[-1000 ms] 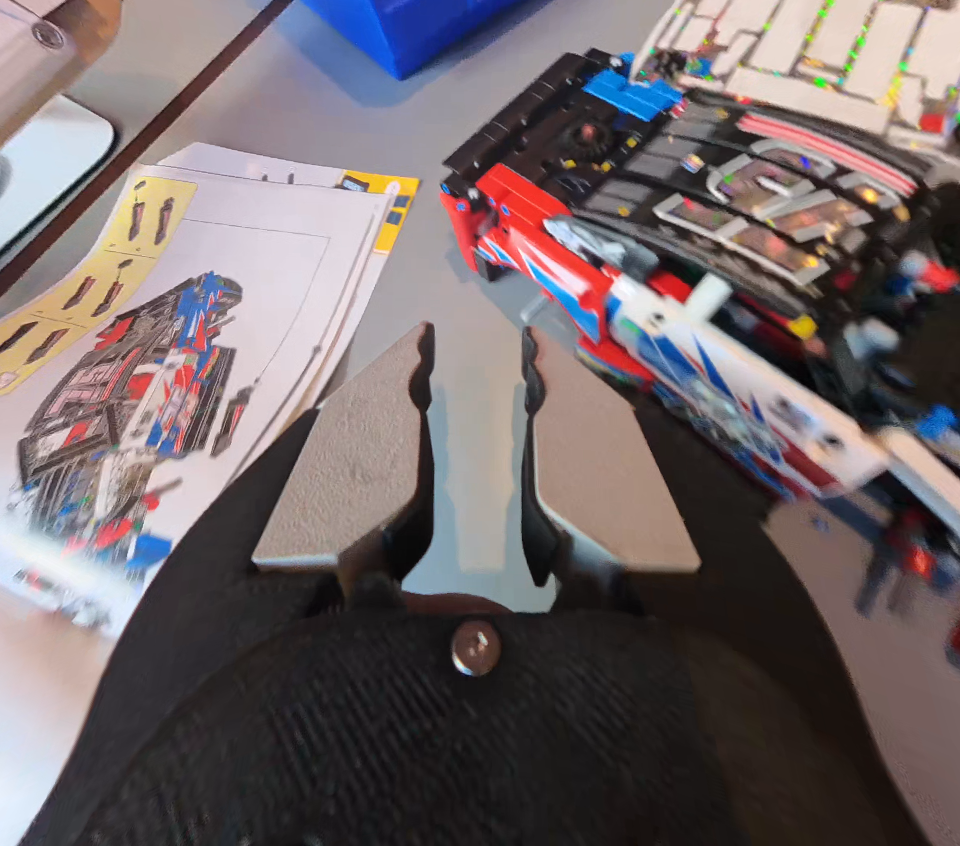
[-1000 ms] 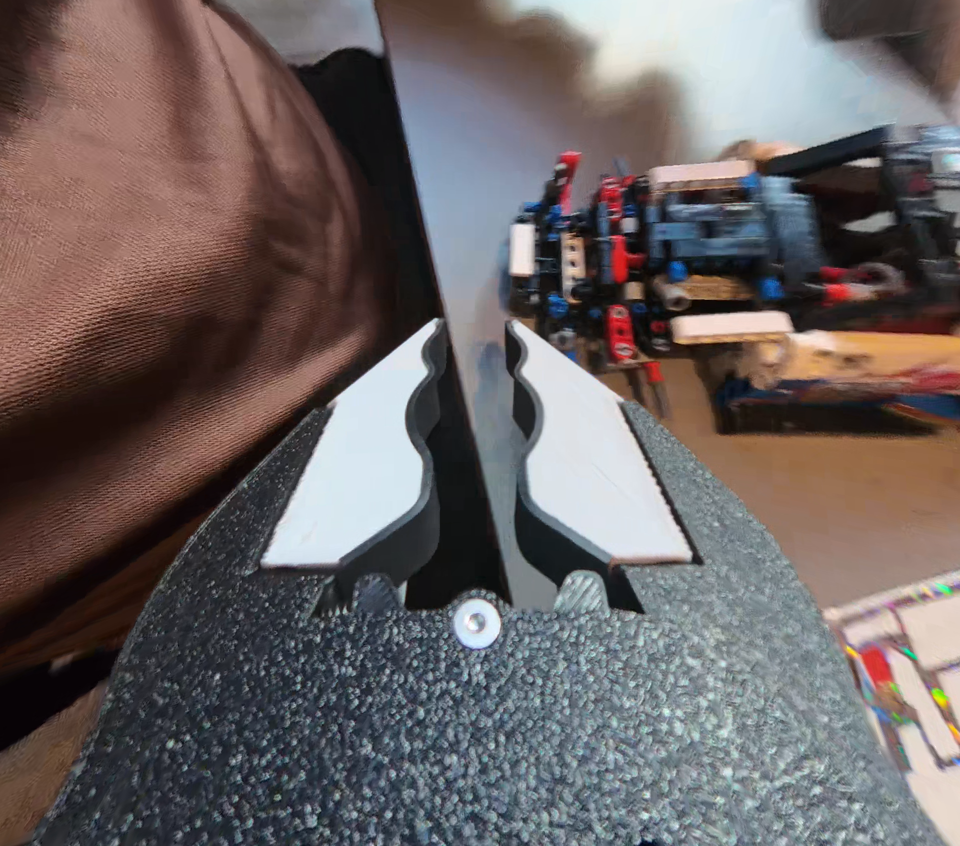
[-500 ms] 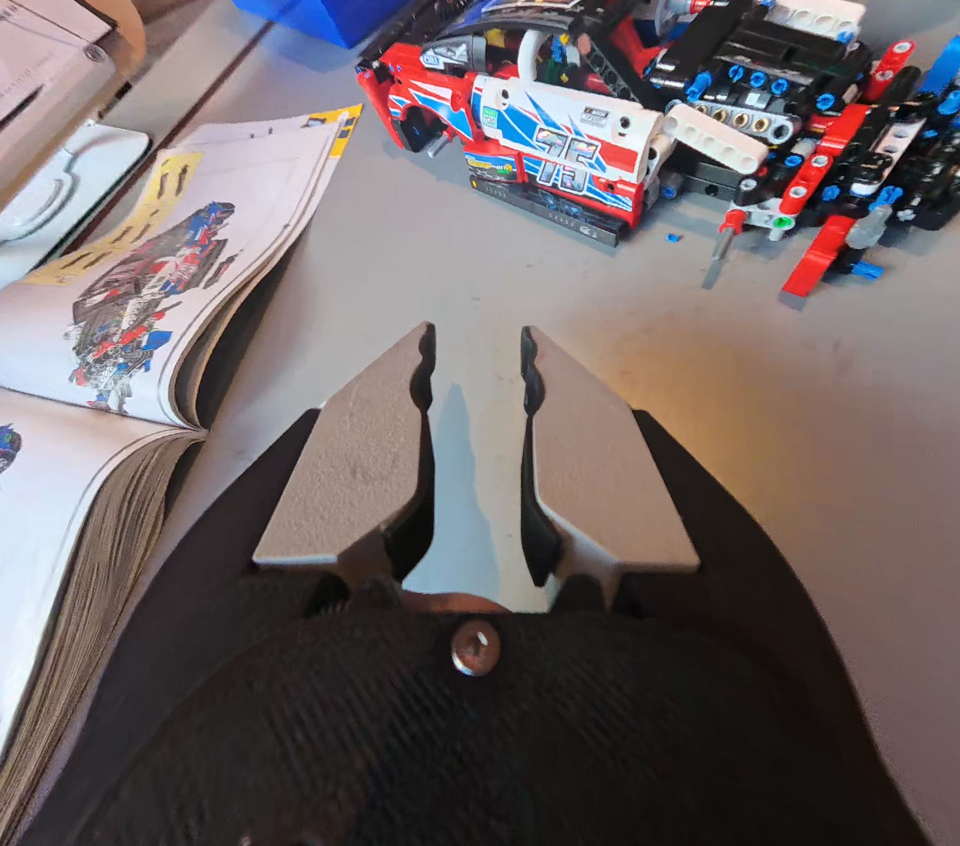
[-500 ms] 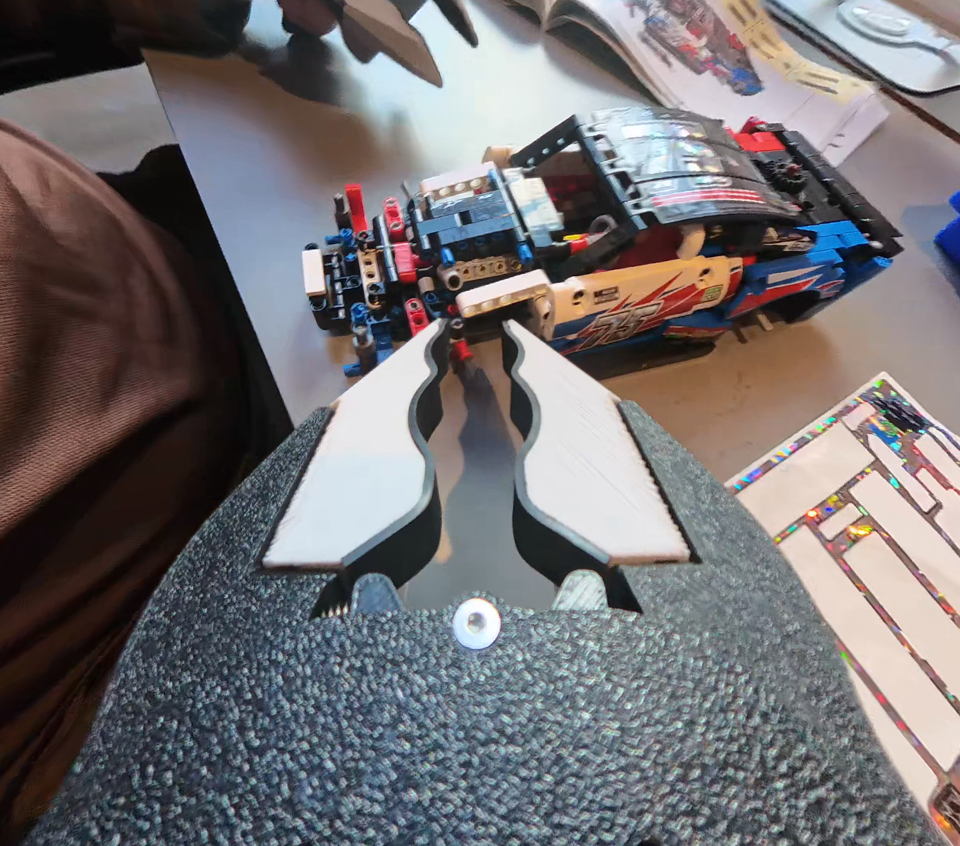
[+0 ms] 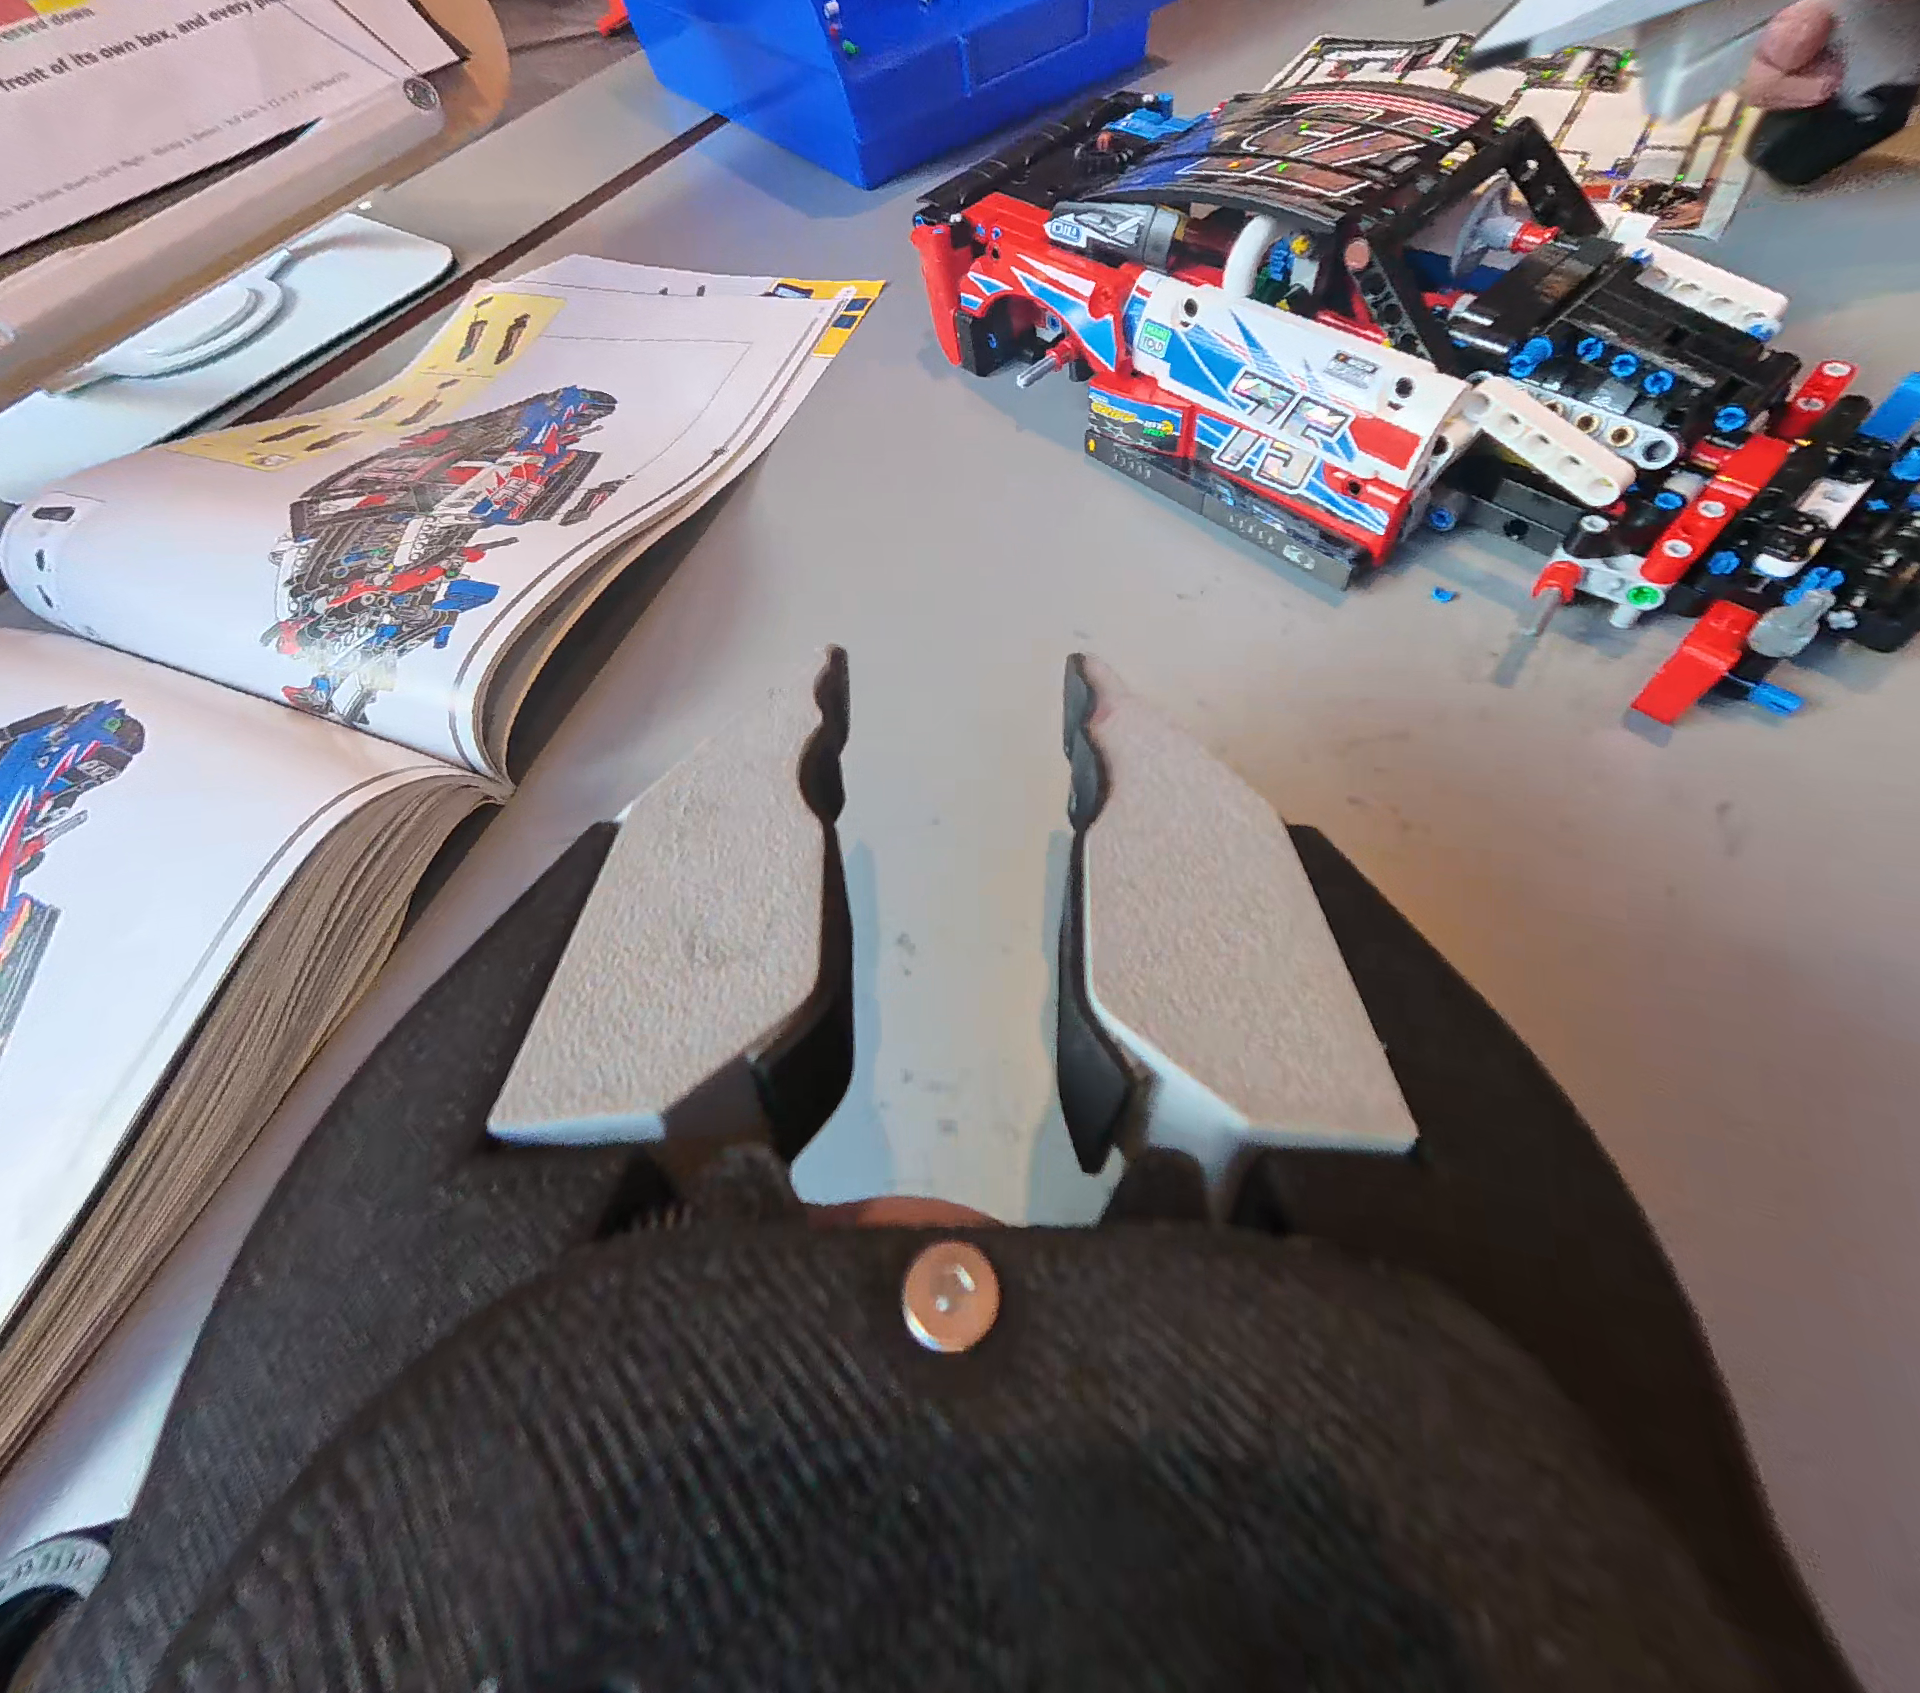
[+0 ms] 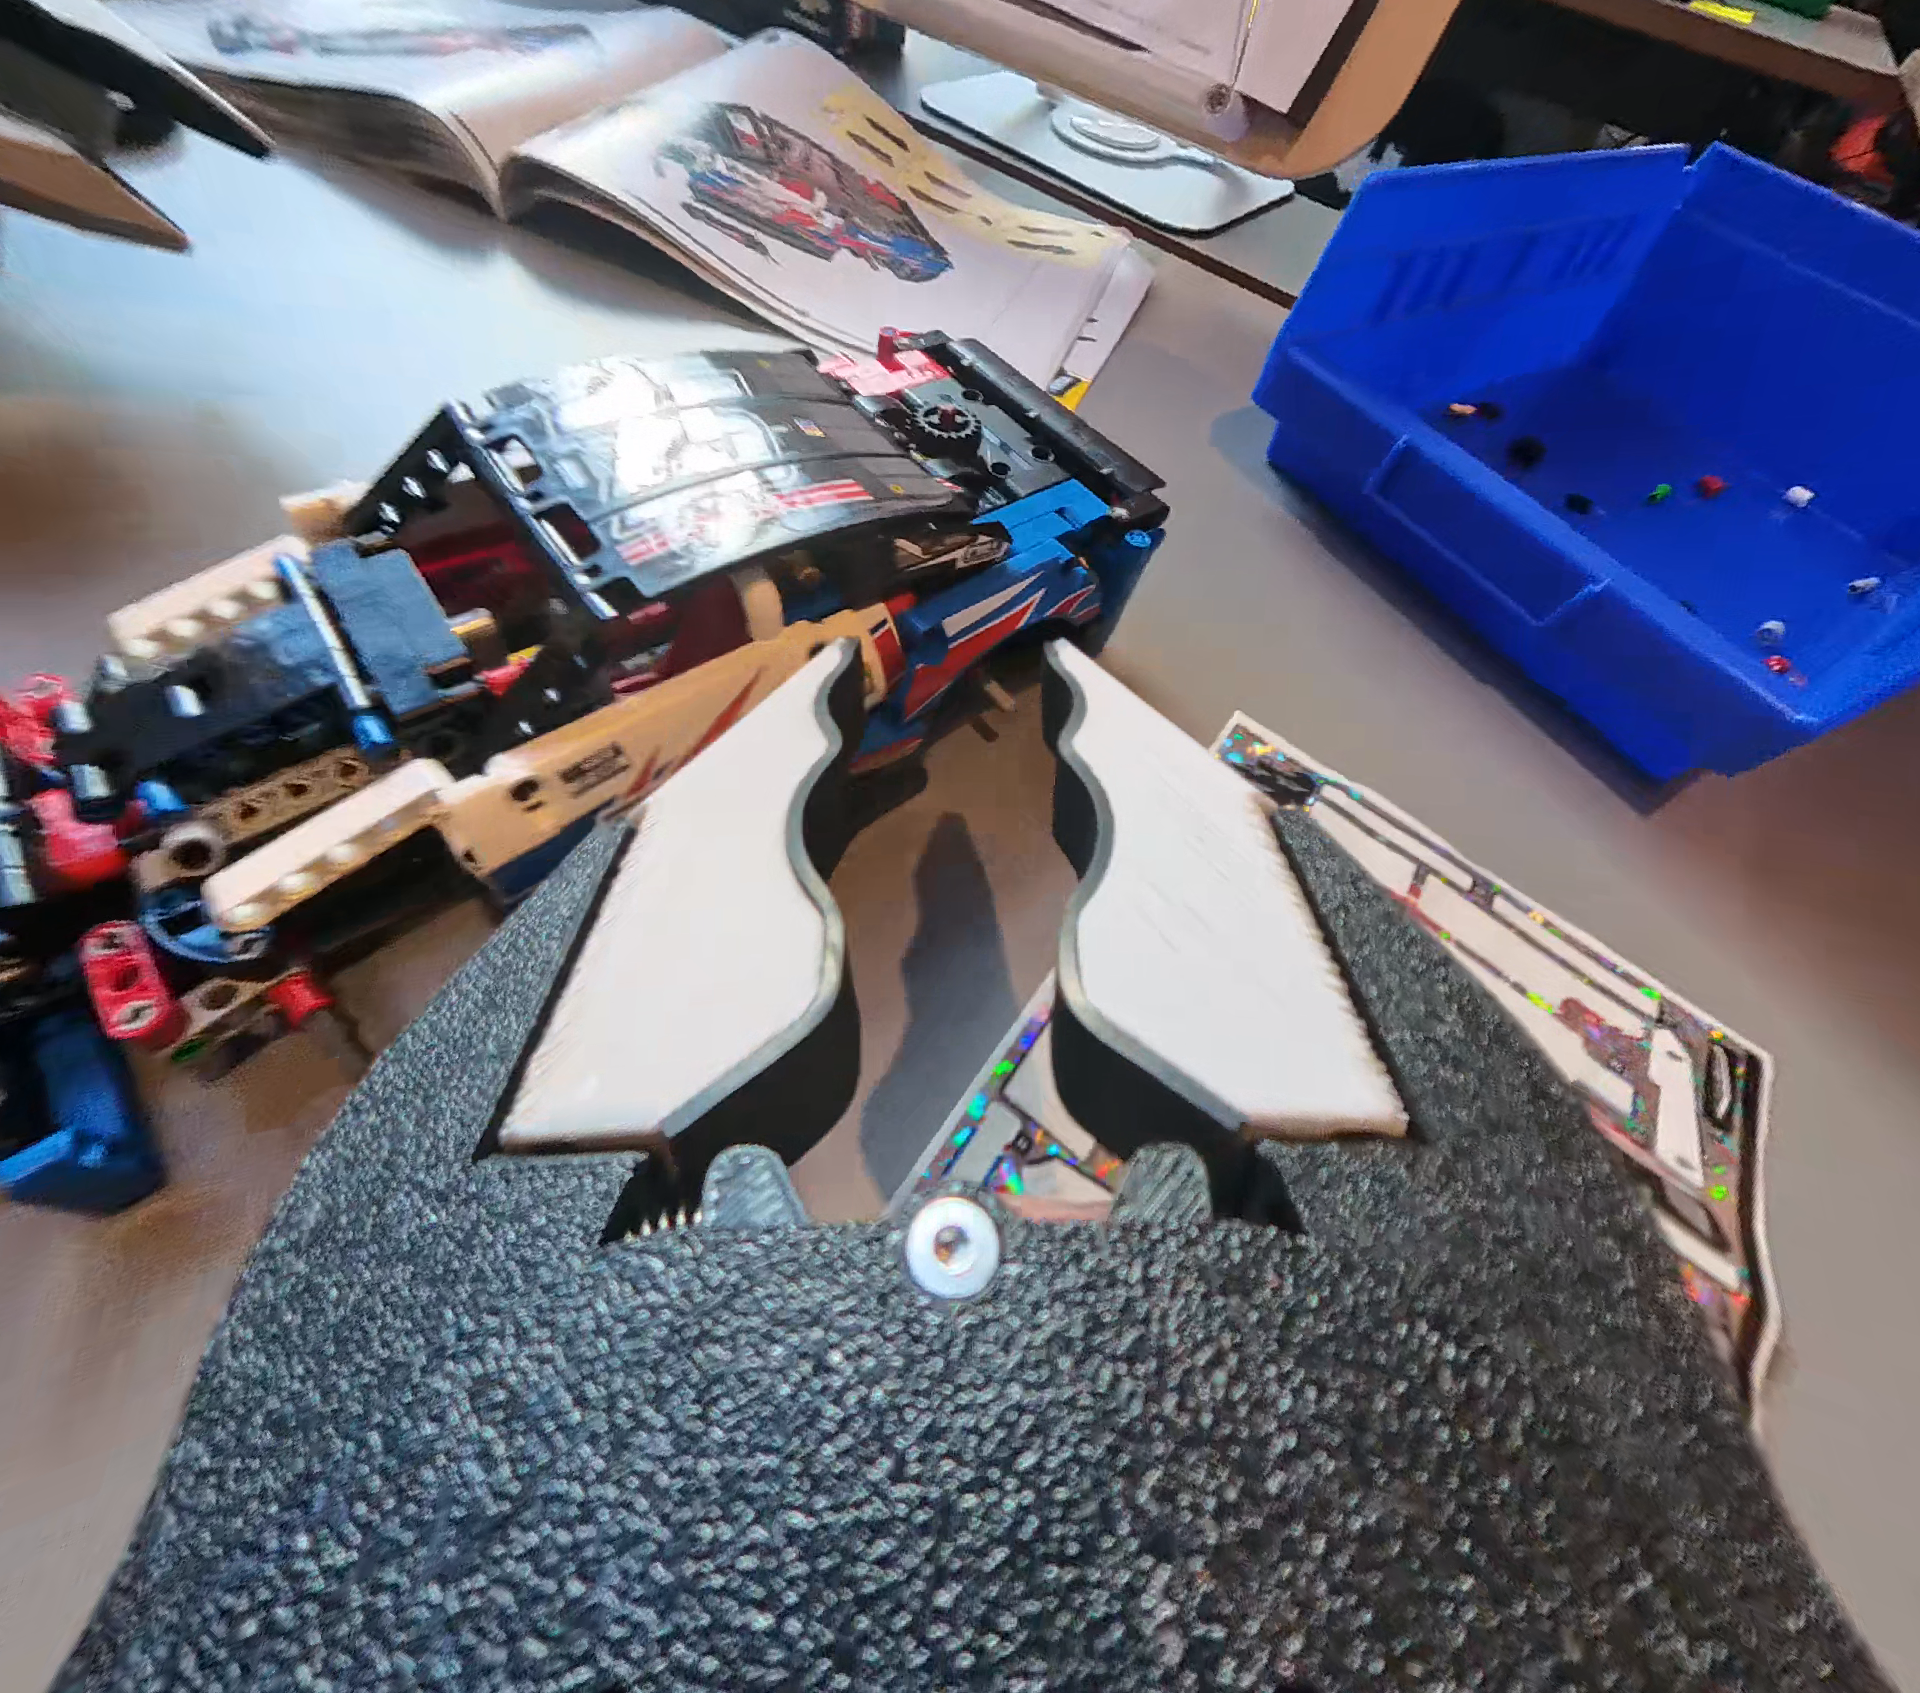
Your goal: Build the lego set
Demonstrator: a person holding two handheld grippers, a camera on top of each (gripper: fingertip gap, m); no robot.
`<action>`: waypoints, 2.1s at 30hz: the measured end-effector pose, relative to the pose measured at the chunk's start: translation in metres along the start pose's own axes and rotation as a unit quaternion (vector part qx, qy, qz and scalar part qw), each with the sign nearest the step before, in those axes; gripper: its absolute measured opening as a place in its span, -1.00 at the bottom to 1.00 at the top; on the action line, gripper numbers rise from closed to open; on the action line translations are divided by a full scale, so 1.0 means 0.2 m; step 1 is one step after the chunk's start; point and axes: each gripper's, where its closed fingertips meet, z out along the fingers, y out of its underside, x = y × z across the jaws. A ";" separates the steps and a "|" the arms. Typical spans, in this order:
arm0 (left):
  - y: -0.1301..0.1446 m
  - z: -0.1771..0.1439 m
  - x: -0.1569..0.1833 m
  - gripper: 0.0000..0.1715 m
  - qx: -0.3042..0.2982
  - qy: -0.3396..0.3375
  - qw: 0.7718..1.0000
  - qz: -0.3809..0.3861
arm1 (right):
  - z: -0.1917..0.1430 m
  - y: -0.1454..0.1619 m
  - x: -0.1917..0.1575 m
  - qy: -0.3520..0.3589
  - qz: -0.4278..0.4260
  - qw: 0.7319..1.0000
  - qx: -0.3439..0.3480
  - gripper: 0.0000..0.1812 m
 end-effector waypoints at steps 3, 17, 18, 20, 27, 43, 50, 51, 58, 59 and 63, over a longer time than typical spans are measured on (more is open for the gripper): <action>0.01 0.01 0.01 -0.54 -0.008 0.004 1.000 0.003 | 0.05 0.03 0.03 0.026 -0.047 0.998 -0.023 -0.68; 0.03 0.03 0.06 -0.61 -0.029 0.017 0.999 0.036 | 0.10 0.04 0.22 0.078 0.002 0.997 -0.016 -0.68; 0.03 0.03 0.06 -0.61 -0.030 0.013 0.998 0.046 | 0.10 0.03 0.21 0.077 0.000 0.997 -0.012 -0.68; 0.04 0.03 0.07 -0.62 -0.033 0.001 0.997 0.069 | 0.09 0.02 0.21 0.073 -0.002 0.997 0.000 -0.71; 0.13 0.07 0.09 -0.58 -0.100 -0.019 0.988 0.113 | 0.04 -0.01 0.29 0.099 0.040 0.994 0.035 -0.69; 0.20 0.06 0.09 -0.49 -0.139 0.006 0.989 0.056 | 0.04 -0.01 0.37 0.131 0.074 0.988 0.043 -0.61; 0.23 0.08 0.09 -0.52 -0.163 0.028 0.986 0.019 | 0.02 -0.03 0.38 0.122 0.089 0.986 0.067 -0.62; 0.23 0.08 0.08 -0.50 -0.162 0.023 0.986 0.020 | 0.02 -0.03 0.38 0.122 0.090 0.986 0.066 -0.62; 0.24 0.06 0.05 -0.47 -0.165 -0.012 0.986 0.016 | 0.05 -0.01 0.37 0.136 0.064 0.988 0.039 -0.62; 0.24 0.06 0.05 -0.45 -0.166 -0.013 0.986 0.009 | 0.05 -0.01 0.37 0.137 0.063 0.988 0.035 -0.62; 0.26 0.03 0.06 -0.38 -0.170 0.002 0.985 -0.014 | 0.06 0.00 0.39 0.143 0.071 0.987 0.028 -0.61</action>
